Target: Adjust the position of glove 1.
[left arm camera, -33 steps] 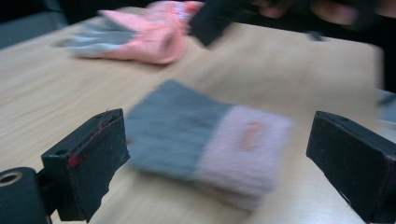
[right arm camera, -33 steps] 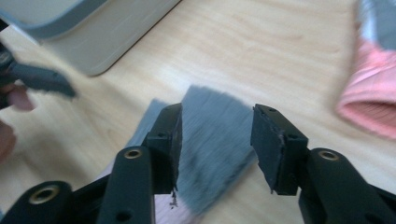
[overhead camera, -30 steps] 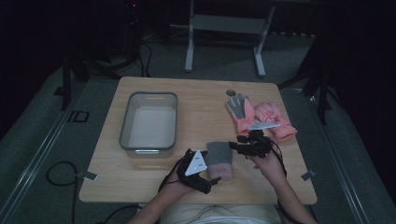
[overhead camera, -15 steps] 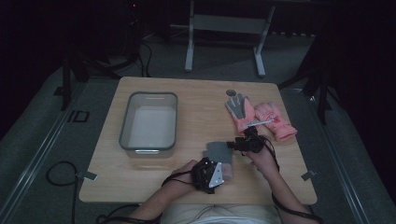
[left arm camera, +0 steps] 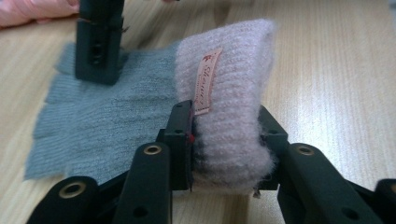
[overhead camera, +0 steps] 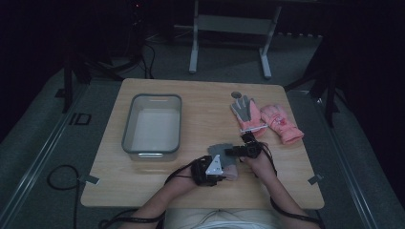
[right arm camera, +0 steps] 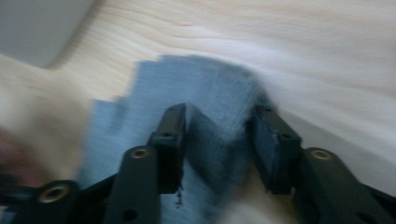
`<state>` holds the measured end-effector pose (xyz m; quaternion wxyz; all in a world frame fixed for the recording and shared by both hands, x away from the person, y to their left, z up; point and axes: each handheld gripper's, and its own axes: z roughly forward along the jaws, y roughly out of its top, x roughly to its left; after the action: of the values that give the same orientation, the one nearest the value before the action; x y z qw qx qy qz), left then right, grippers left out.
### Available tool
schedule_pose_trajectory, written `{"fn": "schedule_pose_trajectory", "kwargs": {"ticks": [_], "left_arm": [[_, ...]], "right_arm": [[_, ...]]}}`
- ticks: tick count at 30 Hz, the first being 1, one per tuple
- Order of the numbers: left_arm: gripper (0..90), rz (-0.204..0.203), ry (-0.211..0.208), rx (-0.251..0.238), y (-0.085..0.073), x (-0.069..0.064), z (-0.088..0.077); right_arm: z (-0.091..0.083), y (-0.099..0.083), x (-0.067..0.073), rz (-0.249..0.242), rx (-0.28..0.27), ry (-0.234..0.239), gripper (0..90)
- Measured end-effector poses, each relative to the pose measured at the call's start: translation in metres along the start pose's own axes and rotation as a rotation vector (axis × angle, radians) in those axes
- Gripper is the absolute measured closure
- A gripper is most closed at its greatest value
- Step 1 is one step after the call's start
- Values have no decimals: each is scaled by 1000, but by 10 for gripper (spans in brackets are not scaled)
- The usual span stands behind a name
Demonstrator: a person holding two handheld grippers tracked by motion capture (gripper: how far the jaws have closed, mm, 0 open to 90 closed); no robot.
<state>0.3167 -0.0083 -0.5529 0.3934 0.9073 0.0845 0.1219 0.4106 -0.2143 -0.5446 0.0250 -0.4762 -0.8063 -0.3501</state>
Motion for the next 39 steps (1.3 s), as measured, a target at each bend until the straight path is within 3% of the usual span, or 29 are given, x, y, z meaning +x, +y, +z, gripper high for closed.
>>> {"fn": "schedule_pose_trajectory", "kwargs": {"ticks": [2, 6, 9, 13, 22, 31, 39], "left_arm": [[671, -22, -20, -2, -1, 4, 0], [686, -68, -47, 6, 1, 10, -2], [695, -93, -67, 27, 4, 17, -8], [695, -93, -68, 9, 10, 24, -24], [695, -36, -29, -6, 39, 40, -64], [694, -3, -7, 23, 53, 61, -93], [694, -6, 19, 26, 57, 74, -112]], "right_arm": [[6, 2, 2, 25, 10, 56, 637], [14, 8, 11, -10, 2, 51, 716], [12, 13, 21, -73, 0, 15, 732], [-6, 20, 26, -72, -51, 46, 736], [-45, 43, 42, -121, -150, 55, 740], [-53, 68, 55, -135, -194, 65, 740], [-54, 93, 70, -150, -215, 73, 741]]}}
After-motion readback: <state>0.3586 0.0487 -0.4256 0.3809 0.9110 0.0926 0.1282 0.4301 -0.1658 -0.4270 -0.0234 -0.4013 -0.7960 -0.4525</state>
